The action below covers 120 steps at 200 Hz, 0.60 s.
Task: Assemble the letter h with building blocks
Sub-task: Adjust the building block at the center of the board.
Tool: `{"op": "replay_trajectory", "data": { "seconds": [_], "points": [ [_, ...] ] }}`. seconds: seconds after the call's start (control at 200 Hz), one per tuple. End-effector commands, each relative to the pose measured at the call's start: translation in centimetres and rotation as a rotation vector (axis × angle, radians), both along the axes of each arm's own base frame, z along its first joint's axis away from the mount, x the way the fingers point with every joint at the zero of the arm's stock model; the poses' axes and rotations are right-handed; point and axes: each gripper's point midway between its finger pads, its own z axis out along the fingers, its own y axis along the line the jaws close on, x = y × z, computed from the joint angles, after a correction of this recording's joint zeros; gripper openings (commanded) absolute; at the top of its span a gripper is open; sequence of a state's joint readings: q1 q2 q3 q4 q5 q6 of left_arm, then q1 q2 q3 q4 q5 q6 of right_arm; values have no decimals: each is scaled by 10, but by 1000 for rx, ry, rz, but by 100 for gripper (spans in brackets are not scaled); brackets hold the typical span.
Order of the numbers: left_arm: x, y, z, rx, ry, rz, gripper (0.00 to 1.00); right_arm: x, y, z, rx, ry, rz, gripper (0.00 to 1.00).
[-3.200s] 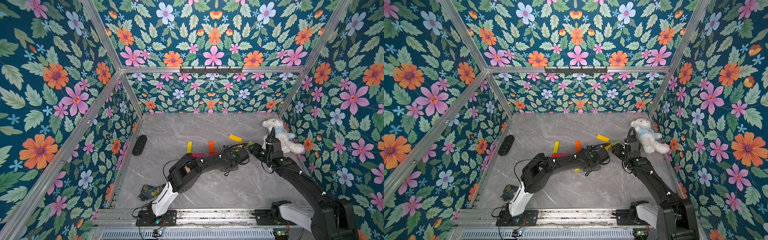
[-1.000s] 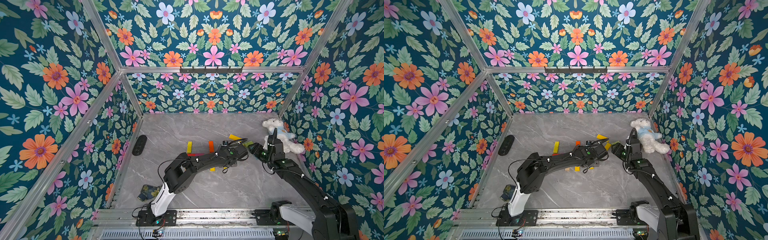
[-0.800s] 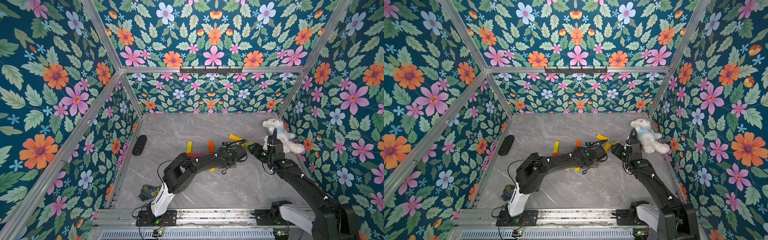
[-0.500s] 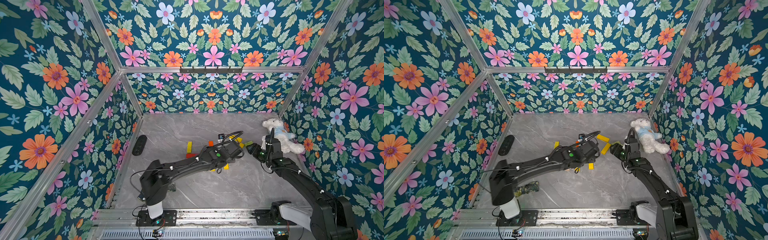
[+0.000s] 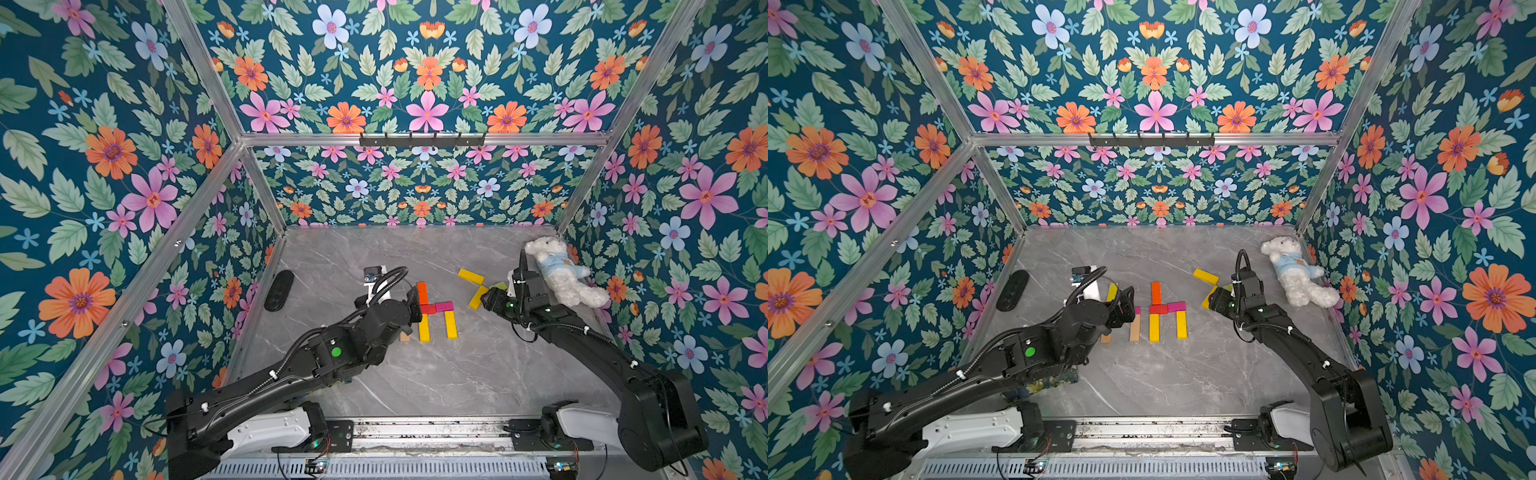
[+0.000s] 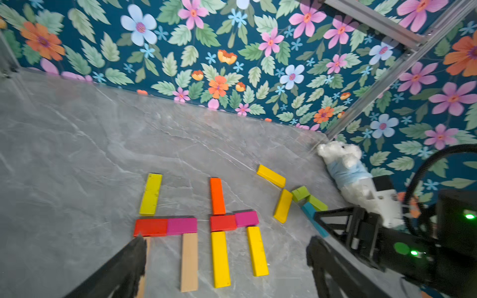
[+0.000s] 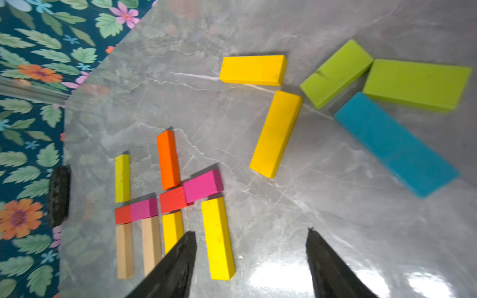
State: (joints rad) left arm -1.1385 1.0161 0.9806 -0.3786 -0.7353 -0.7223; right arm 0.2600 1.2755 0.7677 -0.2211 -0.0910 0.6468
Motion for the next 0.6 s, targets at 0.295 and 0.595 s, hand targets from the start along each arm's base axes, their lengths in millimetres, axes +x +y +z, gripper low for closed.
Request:
{"op": "replay_trajectory", "data": {
  "seconds": [0.295, 0.595],
  "points": [
    [1, 41, 13, 129, -147, 91, 99, 40, -7, -39, -55, 228, -107, 72],
    [-2, 50, 12, 152, -165, 91, 100, 49, 2, -84, -183, 382, -51, 74]
  ]
}}
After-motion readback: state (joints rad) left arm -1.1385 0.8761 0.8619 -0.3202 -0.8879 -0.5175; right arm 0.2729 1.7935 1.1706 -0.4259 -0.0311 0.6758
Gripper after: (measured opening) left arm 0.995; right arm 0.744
